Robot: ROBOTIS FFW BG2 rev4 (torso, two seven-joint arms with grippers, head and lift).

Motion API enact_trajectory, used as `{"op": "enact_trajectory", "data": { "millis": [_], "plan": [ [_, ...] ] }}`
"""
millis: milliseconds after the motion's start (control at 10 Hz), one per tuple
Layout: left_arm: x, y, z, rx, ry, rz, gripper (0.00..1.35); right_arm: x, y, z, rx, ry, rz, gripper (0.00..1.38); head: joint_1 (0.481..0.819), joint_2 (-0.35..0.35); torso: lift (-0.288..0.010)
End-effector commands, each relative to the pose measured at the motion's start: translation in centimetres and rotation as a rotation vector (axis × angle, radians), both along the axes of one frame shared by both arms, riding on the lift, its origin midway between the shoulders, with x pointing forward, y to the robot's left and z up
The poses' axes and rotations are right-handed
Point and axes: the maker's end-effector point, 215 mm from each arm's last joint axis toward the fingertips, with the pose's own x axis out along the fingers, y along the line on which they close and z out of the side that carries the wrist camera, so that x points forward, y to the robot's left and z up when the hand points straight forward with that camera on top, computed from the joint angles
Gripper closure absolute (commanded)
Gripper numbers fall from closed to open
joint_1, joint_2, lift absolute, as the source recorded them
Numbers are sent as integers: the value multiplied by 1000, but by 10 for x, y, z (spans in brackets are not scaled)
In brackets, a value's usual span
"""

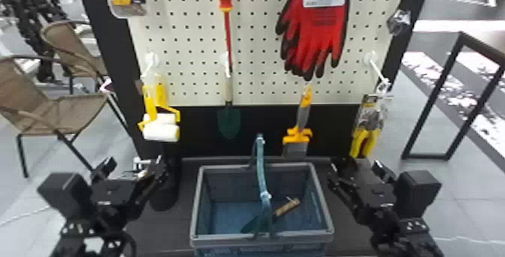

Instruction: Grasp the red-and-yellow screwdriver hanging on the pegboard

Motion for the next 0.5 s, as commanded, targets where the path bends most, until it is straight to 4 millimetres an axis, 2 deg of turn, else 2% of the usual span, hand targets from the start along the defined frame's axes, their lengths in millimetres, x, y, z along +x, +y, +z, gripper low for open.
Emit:
{"op": "enact_trajectory", "data": {
  "millis": [0,400],
  "plan": [
    [16,-2,23,14,35,-70,134,0,0,0,3,1,0,219,549,0,-100],
    [46,-26,131,65,-49,-226,147,0,-1,-1,-1,3,1,219,549,0,-100]
  ]
}}
